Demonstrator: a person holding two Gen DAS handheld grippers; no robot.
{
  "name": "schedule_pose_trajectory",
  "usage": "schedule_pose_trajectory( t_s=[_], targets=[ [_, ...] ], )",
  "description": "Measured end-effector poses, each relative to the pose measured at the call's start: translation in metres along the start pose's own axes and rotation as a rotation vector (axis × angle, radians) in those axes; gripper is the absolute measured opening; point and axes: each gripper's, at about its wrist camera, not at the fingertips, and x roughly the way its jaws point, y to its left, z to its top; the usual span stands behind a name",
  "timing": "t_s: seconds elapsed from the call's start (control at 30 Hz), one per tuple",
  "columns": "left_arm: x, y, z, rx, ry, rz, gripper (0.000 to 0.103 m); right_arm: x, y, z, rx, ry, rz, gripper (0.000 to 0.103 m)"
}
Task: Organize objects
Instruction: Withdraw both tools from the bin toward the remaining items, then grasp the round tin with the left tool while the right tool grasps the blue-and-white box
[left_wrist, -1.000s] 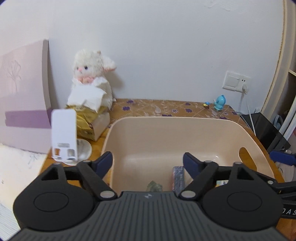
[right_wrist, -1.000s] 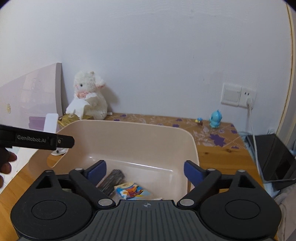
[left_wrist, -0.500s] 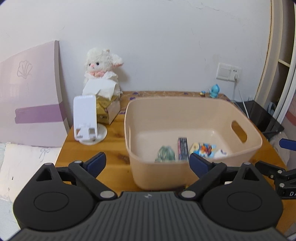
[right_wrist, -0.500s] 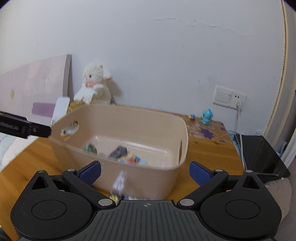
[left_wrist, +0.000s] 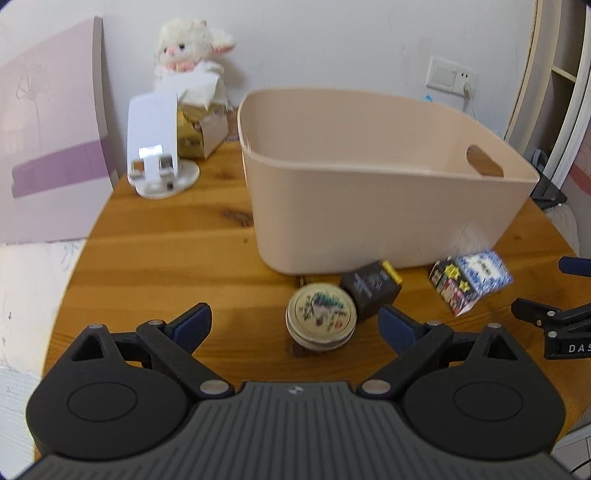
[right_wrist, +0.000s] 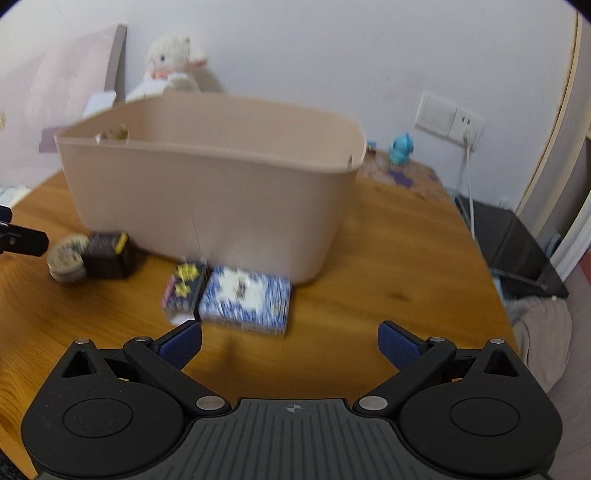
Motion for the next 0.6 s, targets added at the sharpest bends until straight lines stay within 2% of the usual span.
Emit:
schedule_pose_trajectory(
  t_s=[0.17,0.3,0.6],
  targets=[
    [0.019,0.000,-0.005,0.005,0.023,-0.006,0.097,0.021,-0.001,-0.006,0.022,0.044,-0.007,0.103],
    [0.033,-0.003,-0.010,0.021,0.041,-0.029,0.097,0.033,-0.004,-0.009,0.047,0.043,-0.012,0.103],
    [0.054,-0.002,-0.012,0.033,0.032,-0.007,0.097,0.044,-0.004,-0.001,0.106,0.034,0.086,0.103]
  ],
)
